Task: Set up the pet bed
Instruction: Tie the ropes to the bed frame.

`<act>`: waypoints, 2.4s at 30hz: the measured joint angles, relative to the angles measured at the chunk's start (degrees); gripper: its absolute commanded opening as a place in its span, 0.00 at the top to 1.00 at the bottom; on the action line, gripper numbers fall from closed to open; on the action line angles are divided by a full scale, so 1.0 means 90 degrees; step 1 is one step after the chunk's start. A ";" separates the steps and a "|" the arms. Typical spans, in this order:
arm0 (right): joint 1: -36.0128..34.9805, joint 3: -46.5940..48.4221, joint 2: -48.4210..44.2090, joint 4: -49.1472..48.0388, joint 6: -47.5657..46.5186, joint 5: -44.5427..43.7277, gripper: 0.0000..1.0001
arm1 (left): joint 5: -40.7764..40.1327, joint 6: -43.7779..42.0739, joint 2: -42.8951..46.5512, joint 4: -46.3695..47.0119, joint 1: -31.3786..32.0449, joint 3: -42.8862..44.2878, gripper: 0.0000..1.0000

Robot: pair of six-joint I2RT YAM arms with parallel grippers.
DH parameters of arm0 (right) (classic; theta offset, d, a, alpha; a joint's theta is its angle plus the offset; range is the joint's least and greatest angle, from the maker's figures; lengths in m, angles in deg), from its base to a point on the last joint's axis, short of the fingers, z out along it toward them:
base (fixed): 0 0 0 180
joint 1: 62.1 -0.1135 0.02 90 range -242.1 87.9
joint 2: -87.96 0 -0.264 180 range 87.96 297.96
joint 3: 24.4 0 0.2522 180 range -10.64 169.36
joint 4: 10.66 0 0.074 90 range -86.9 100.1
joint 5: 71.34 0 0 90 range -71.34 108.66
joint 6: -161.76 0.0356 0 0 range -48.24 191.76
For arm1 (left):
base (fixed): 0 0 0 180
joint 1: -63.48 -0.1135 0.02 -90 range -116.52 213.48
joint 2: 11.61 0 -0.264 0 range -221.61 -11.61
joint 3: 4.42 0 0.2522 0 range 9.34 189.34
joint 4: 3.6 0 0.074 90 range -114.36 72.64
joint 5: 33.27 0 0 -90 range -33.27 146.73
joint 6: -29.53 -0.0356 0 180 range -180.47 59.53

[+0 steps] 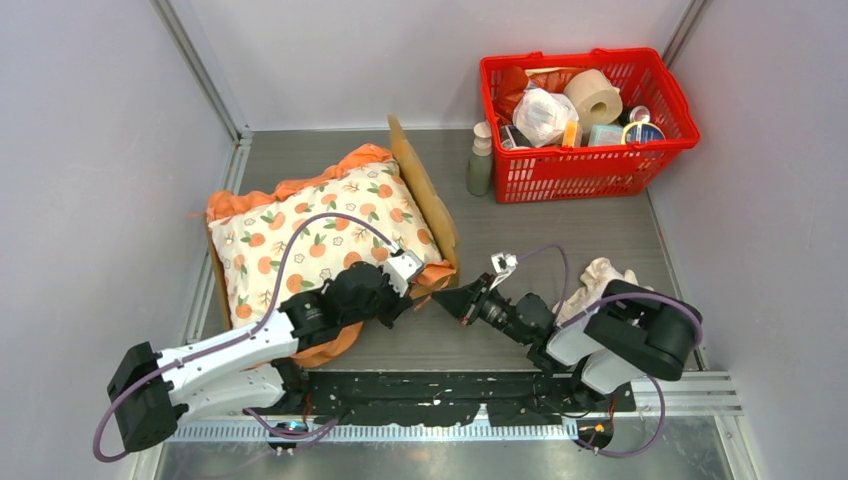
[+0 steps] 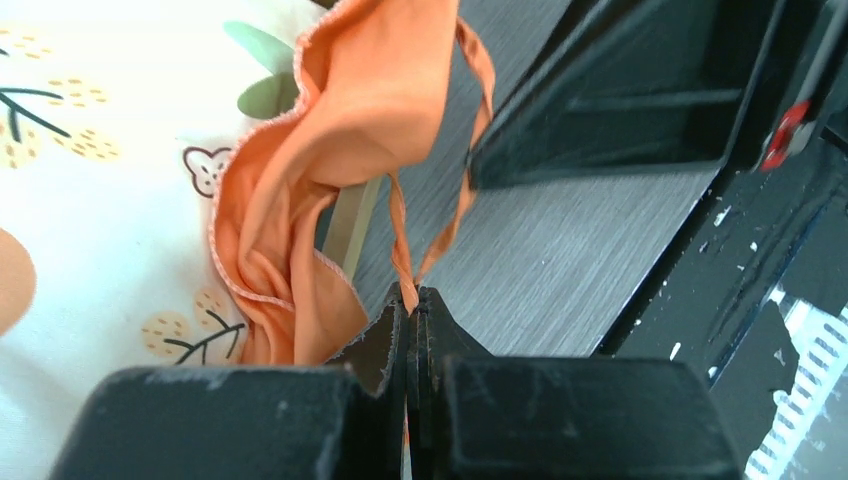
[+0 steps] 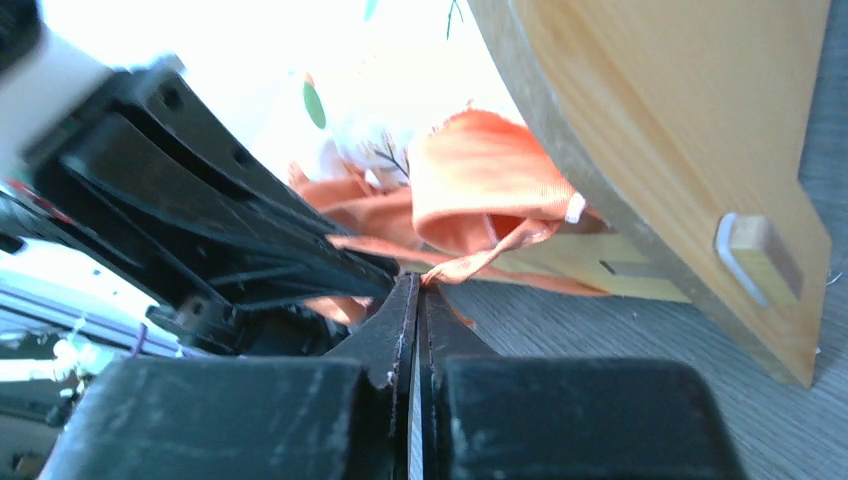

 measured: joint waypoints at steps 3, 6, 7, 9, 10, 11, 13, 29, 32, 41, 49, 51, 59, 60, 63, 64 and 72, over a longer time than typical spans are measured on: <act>-0.0002 -0.0102 -0.0401 -0.0007 0.0092 -0.0342 0.95 | 0.0141 0.0029 0.0160 0.0032 0.0000 -0.0189 1.00; -0.0002 -0.0063 -0.0590 -0.0012 0.0102 -0.0612 0.95 | 0.0367 0.0053 0.0255 0.0151 0.0000 -0.0376 1.00; -0.0002 -0.0017 -0.0588 -0.0012 0.0102 -0.0661 0.95 | 0.0437 0.0066 0.0291 0.0199 0.0000 -0.0447 1.00; -0.0002 0.0092 -0.0556 -0.0015 0.0100 -0.0721 0.95 | 0.0534 0.0078 0.0364 0.0245 0.0000 -0.0549 1.00; -0.0002 0.0158 -0.0510 -0.0017 0.0104 -0.0743 0.95 | 0.0566 0.0083 0.0386 0.0265 0.0000 -0.0578 1.00; -0.0002 0.0228 -0.0427 -0.0024 0.0119 -0.0758 0.95 | 0.0602 0.0095 0.0401 0.0304 0.0000 -0.0600 1.00; -0.0002 0.0345 -0.0211 -0.0022 0.0151 -0.0765 0.95 | 0.0661 0.0121 0.0403 0.0381 0.0000 -0.0619 1.00; -0.0034 0.0619 -0.0216 -0.0019 0.0192 -0.0646 0.95 | 0.1137 0.0068 -0.0039 0.0775 0.0000 -0.0622 1.00; -0.0044 0.0634 -0.0199 -0.0017 0.0138 -0.0525 0.95 | 0.1163 0.0041 -0.0027 0.0828 0.0000 -0.0622 1.00; -0.0070 0.0542 0.0236 0.0211 0.0107 0.0301 0.81 | 0.0933 -0.0010 0.0068 0.0896 0.0000 -0.0614 1.00; -0.0080 0.0199 -0.0107 0.0505 0.0090 0.0379 0.53 | 0.0571 -0.0148 -0.0095 0.0896 0.0000 -0.0585 1.00; -0.0107 0.0121 -0.0318 0.0563 0.0058 0.0318 0.50 | 0.0454 -0.0153 -0.0121 0.0891 0.0000 -0.0563 1.00; -0.0284 -0.0323 -0.0668 0.0614 -0.0449 -0.0391 0.44 | 0.0039 -0.0153 -0.0131 0.0891 0.0000 -0.0396 1.00; -0.0362 -0.0323 -0.0668 0.0641 -0.0559 -0.0525 0.44 | 0.0019 -0.0151 -0.0131 0.0891 0.0000 -0.0396 1.00; -0.0614 -0.0318 -0.0532 0.0527 -0.0816 -0.0882 0.44 | -0.0007 -0.0151 -0.0131 0.0889 0.0000 -0.0396 1.00; -0.0673 -0.0304 -0.0345 0.0389 -0.0857 -0.0996 0.44 | -0.0010 -0.0148 -0.0131 0.0891 0.0000 -0.0396 1.00; -0.0818 0.0114 0.1647 0.0015 -0.0823 -0.1554 0.41 | -0.0005 -0.0129 -0.0124 0.0884 0.0000 -0.0396 1.00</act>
